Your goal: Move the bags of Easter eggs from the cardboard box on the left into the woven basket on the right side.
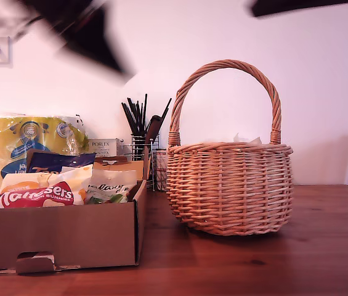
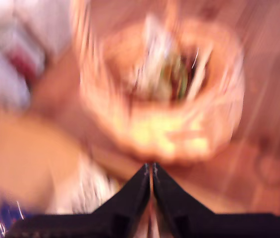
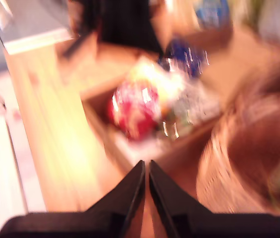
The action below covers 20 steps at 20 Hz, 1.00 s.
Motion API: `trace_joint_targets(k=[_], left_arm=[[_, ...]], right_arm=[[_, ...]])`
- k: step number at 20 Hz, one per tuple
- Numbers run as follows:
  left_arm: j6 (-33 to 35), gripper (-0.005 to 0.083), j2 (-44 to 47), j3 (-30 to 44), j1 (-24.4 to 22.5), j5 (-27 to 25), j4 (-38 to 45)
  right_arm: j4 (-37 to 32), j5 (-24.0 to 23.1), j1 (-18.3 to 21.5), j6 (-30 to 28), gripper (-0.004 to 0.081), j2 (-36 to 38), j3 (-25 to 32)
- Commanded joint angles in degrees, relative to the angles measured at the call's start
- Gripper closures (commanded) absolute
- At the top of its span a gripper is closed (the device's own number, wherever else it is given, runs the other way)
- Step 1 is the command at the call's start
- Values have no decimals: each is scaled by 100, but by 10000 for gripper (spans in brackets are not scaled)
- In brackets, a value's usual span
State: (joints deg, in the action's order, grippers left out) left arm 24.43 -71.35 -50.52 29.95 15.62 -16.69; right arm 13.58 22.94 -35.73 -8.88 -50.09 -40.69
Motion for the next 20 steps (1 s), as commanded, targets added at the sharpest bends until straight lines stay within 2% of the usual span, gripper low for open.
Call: trace_joint_targets(k=[1, 4, 5, 6, 7, 8, 9, 10, 13, 15, 17, 18, 20], left_arm=[[146, 794, 146, 319, -166, 105, 98], [490, 793, 186, 468, -608, 103, -562], [780, 770, 131, 468, -721, 107, -743], [1034, 680, 85, 468, -828, 101, -872], [1093, 486, 15, 468, -920, 85, -903], [1099, 192, -72, 468, -1014, -7, -885], [1119, -34, -164, 468, -1078, -157, -850], [1132, 12, -271, 468, -1106, -339, -863], [1447, 10, -570, 468, -1115, -435, -807], [1947, 8, -723, 468, -1121, -435, -588], [2037, 8, -863, 468, -1156, -442, -354], [2500, 8, -938, 468, -1176, -470, -291], [2872, 8, -1132, 468, -1209, -474, -212]], right_arm=[[-380, 77, -70, 140, 783, -385, -37], [-627, 114, -94, 140, 783, -839, -37], [-654, 116, -122, 140, 783, -916, -37], [-669, 116, -138, 140, 783, -938, -37], [-675, 116, -138, 140, 783, -938, -37], [-691, 116, -138, 140, 783, -938, -37], [-693, 116, -138, 140, 783, -938, -37], [-693, 116, -138, 140, 783, -938, -37], [-688, 116, -138, 140, 783, -935, -37], [-691, 116, -138, 140, 783, -935, -37], [-686, 116, -138, 140, 783, -935, -37], [-684, 116, -138, 140, 783, -935, -37], [-671, 116, -138, 140, 783, -935, -37]])
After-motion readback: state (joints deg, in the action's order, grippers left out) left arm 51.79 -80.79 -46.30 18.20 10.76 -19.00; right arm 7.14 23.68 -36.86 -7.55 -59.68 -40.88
